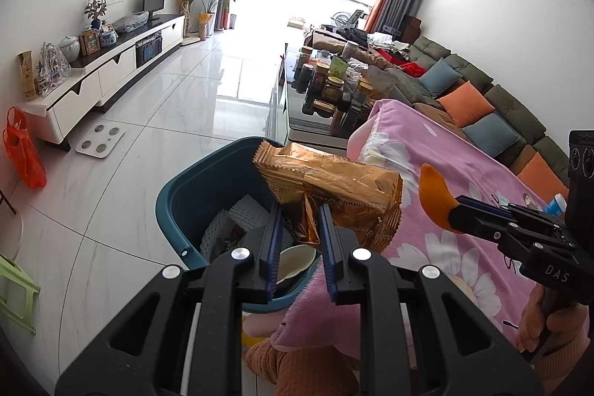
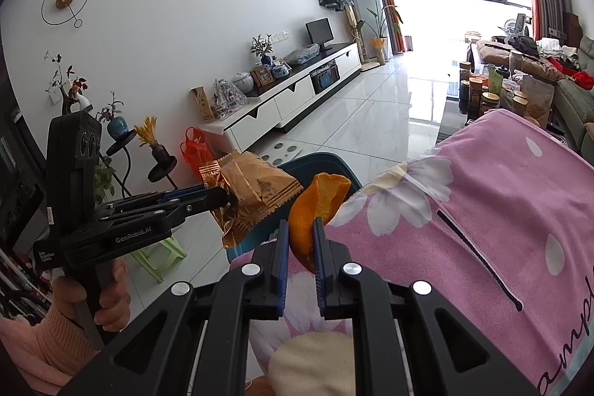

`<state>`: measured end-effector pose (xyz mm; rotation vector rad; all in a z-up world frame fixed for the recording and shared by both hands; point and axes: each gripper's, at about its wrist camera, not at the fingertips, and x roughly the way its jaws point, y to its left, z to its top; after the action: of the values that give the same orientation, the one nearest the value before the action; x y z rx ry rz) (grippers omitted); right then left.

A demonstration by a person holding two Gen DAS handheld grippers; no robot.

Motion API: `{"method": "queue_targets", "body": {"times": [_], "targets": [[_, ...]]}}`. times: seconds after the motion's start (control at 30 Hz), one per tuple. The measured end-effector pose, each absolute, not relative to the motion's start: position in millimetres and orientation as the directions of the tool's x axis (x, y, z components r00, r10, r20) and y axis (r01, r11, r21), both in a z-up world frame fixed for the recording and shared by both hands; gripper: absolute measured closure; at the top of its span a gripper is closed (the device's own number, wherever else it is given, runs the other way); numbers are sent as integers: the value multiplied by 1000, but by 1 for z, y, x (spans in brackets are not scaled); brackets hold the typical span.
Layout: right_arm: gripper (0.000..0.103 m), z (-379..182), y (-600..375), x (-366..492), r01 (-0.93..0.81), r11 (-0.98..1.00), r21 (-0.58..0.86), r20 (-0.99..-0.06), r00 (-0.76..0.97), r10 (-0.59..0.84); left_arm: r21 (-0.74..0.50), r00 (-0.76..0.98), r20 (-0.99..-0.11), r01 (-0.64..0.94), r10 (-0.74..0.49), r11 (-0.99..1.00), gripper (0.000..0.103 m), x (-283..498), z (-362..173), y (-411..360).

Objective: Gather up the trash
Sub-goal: 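Carry gold foil wrapper and orange peel over the teal bin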

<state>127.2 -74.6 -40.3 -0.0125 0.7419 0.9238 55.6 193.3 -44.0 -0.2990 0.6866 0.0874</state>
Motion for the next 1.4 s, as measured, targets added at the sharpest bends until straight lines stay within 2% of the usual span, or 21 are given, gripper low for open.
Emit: {"method": "queue_targets", "body": {"times": [1.4], "targets": [[92,-45,-44,132,-752,594,285,-605,339,721,-236,767,-641,-228,25,945,83,57,-45,203]]}}
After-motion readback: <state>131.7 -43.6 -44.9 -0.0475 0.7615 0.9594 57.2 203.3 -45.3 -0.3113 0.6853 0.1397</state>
